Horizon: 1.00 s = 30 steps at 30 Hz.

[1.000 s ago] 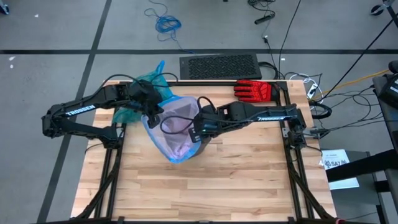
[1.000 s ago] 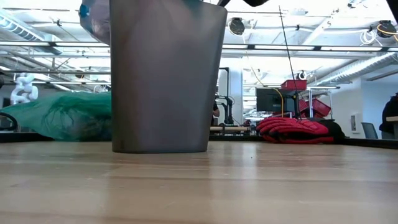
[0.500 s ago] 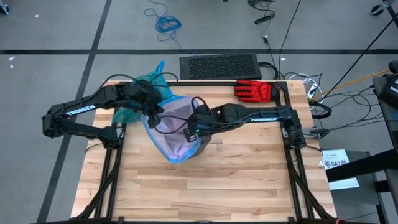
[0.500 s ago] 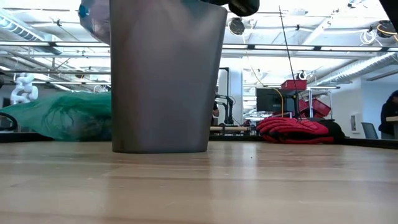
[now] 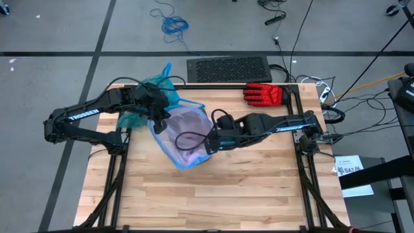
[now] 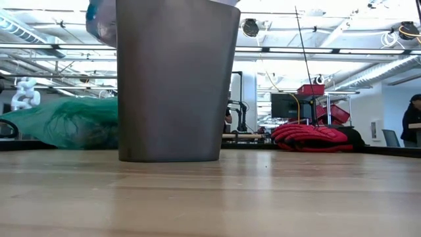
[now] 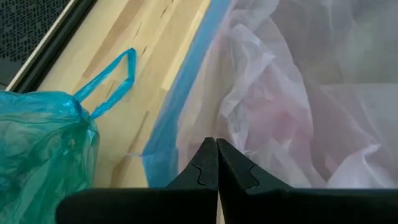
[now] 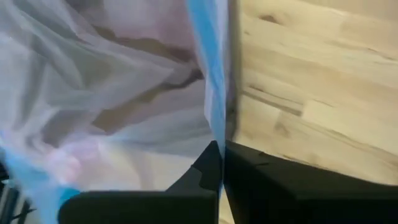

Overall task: Place trash/remove bag and relplace
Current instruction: Insert a new pink trash bag into the black trash bin

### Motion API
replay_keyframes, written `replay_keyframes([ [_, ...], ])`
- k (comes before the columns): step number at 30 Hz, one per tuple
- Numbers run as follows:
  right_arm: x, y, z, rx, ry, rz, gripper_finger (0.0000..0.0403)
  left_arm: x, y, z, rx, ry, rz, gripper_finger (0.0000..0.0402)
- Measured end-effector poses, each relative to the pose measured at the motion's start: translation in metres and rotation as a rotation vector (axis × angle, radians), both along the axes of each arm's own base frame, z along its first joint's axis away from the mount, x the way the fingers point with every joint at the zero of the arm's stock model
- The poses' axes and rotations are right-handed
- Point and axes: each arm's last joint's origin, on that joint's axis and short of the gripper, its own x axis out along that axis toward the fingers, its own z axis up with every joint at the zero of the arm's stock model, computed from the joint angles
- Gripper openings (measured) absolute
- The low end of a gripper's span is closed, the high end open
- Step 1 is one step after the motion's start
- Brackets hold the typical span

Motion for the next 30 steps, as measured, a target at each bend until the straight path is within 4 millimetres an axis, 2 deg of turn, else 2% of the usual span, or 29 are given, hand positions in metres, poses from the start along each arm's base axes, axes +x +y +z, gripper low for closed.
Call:
replay_keyframes([
  [8, -0.011, 0.007, -0.005, -0.008, 0.103, -0.021, 0.0, 0.0, 0.0, 0.0, -0.004, -0.001, 0.0, 0.0],
  [16, -0.009, -0.004, -0.006, -0.068, 0.12, -0.027, 0.0, 0.003, 0.001, 0.002, -0.001, -0.042, -0.004, 0.0],
  [25, 0.008, -0.007, -0.042, -0.033, 0.148, 0.025, 0.0, 0.004, 0.001, 0.003, -0.011, -0.053, 0.011, 0.0],
  [30, 0.016, -0.007, -0.056, 0.048, 0.135, 0.075, 0.0, 0.004, 0.001, 0.003, -0.011, -0.052, 0.011, 0.0],
])
